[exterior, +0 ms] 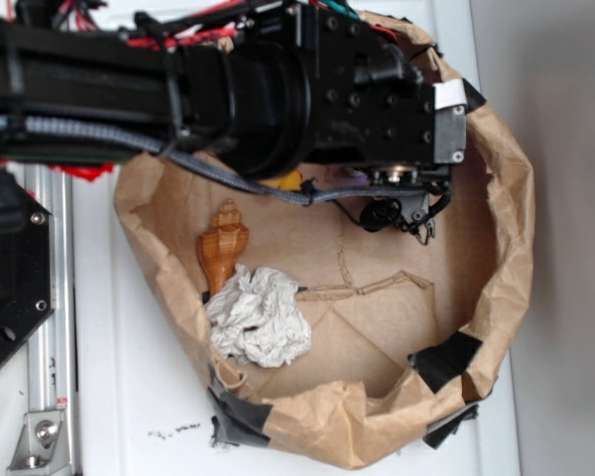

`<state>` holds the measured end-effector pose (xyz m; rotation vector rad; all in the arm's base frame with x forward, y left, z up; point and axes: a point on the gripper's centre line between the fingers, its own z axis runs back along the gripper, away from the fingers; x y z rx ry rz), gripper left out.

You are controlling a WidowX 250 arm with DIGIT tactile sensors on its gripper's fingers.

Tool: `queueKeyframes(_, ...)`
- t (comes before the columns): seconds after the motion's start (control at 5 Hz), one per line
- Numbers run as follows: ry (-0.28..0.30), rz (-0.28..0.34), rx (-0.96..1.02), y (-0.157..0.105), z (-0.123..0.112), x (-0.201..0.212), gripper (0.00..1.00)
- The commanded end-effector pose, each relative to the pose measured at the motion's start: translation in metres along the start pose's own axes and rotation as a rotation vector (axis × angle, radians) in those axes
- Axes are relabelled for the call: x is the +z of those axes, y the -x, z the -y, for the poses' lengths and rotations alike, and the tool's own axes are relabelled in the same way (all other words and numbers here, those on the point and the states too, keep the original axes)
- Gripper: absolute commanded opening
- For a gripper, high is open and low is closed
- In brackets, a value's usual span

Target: Grab the wood chip.

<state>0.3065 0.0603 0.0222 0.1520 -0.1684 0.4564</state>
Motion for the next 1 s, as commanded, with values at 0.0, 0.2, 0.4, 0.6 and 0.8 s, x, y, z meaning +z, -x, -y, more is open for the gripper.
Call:
queueKeyframes(0.0, -0.009, 0.020, -0.154, 0.000, -0.006, 0.025, 0.00)
queueKeyframes(0.2, 0.139, 0.105, -0.373, 0.008, -0.015, 0.077, 0.00)
queueKeyframes(0.4, 0.199, 0.114, -0.534, 0.004, -0.020, 0.127, 0.00)
queueKeyframes(0.6, 0.237, 0.091, -0.614, 0.000, -0.022, 0.166, 0.00)
queueKeyframes(0.8, 0.268, 0.052, -0.621, -0.001, -0.018, 0.164, 0.00)
